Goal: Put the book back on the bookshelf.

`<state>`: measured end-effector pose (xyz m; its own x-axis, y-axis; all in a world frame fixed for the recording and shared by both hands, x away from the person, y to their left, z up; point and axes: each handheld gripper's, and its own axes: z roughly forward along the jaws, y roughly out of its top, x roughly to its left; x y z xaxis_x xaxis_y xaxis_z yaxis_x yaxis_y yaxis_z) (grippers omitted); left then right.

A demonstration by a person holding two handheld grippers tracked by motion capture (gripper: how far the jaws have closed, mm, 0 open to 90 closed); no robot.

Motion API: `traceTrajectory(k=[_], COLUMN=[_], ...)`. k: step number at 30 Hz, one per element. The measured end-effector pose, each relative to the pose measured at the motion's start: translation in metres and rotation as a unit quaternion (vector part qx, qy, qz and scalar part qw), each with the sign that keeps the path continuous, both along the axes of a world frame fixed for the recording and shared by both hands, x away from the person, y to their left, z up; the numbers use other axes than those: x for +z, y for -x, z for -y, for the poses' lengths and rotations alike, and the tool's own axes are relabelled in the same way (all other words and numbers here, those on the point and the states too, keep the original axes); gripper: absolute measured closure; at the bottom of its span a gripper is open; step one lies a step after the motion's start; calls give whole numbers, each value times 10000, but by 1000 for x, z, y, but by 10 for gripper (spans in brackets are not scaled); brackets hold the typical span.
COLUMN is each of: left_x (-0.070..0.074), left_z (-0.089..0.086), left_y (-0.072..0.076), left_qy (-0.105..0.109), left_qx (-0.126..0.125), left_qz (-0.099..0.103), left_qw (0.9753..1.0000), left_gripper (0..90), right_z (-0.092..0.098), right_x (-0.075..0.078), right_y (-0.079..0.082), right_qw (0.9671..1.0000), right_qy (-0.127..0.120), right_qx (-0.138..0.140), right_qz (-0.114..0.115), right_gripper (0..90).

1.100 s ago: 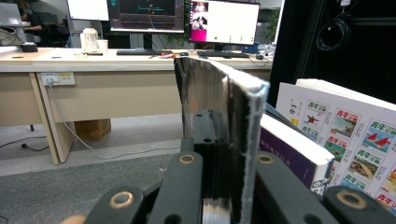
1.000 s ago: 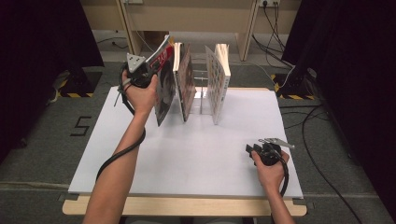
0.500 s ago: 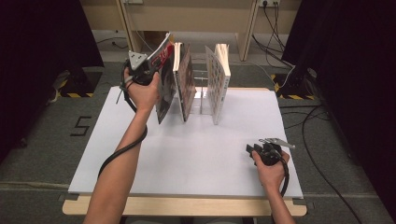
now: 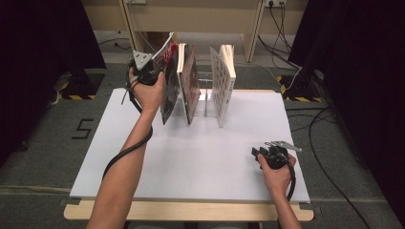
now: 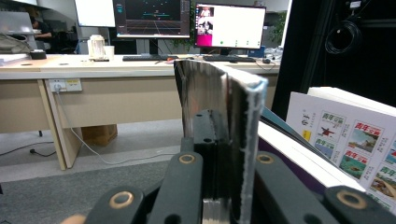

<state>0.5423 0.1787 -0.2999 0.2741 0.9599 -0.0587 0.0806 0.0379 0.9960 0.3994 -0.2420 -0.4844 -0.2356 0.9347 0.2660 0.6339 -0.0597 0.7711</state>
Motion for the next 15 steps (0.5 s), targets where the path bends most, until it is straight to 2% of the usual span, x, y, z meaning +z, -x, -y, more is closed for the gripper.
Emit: traceTrajectory(k=[4, 15], left_x=[-1, -12], left_z=[1, 3], left_y=[-2, -8], left_qy=[-37, -132], left_qx=[75, 217], left_qz=[79, 130], left_qw=[9999, 9996], left_gripper=[864, 864], right_z=[0, 0], right_x=[0, -1], right_y=[0, -1], right_qw=[10000, 10000], right_qy=[-22, -15], right_qx=[-1, 17], right_qz=[-13, -18], right_gripper=[605, 605])
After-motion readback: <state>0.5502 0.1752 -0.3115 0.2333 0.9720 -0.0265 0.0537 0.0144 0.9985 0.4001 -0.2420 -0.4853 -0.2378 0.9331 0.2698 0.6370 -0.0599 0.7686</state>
